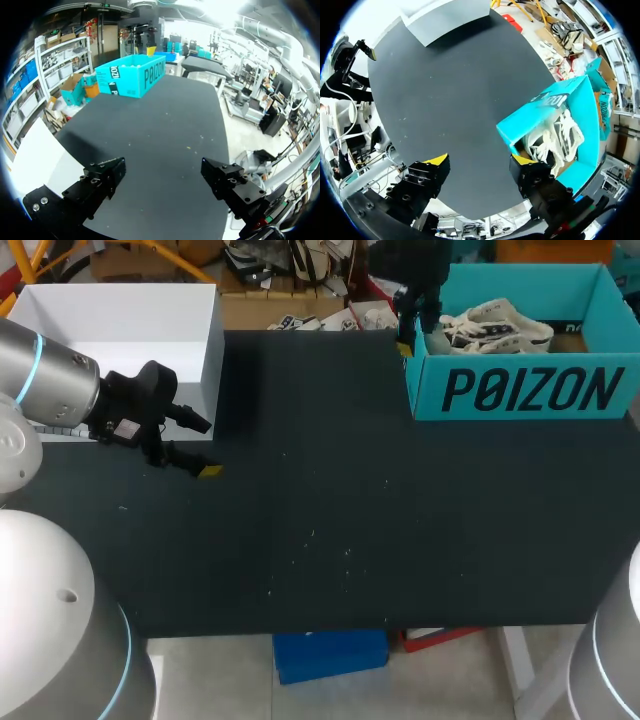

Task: Take the shoe out of the shoebox, open the shoe tongue, remove and reinsert the insole, then place the shoe into the shoebox

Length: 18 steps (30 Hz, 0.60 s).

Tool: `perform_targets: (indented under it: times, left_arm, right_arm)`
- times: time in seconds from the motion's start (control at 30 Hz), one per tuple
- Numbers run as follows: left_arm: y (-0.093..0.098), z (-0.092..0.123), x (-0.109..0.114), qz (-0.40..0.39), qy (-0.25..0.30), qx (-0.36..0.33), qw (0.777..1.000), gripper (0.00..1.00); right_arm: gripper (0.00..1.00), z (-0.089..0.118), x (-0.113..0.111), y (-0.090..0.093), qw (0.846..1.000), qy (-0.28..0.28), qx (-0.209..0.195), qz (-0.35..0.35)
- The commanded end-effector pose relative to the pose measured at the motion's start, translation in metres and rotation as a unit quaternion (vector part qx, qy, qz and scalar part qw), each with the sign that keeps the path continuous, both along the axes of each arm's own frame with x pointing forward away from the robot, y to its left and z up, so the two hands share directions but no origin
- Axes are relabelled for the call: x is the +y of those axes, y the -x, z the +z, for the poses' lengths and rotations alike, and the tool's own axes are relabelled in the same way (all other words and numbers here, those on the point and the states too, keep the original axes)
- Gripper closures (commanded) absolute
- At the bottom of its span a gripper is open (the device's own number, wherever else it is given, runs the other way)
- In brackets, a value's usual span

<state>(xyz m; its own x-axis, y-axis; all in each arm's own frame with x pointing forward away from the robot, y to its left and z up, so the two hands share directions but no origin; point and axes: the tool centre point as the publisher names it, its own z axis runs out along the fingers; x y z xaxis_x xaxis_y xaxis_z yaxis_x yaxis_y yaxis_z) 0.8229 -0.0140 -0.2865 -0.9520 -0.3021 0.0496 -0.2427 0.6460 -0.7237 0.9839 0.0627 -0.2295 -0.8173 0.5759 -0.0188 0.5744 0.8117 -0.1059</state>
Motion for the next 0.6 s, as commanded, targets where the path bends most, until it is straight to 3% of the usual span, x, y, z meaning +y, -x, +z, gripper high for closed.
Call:
perform_targets:
  times: [0.03, 0.43, 0.53, 0.6]
  left_arm:
    - [0.000, 0.000, -0.001, 0.000, -0.003, 0.001, 1.000, 0.00]
    - [0.000, 0.000, -0.001, 0.000, -0.003, 0.001, 1.000, 0.00]
    - [0.000, 0.000, -0.001, 0.000, -0.003, 0.001, 1.000, 0.00]
    - [0.000, 0.000, -0.001, 0.000, -0.003, 0.001, 1.000, 0.00]
  right_arm:
    - [0.14, -0.007, 0.024, 0.034, 0.975, 0.134, -0.176, 0.005]
    - [0.10, -0.021, 0.030, 0.048, 0.977, 0.095, -0.184, -0.052]
    - [0.00, -0.024, 0.031, 0.049, 0.979, 0.082, -0.178, -0.053]
    - [0.00, -0.026, 0.031, 0.050, 0.981, 0.074, -0.172, -0.051]
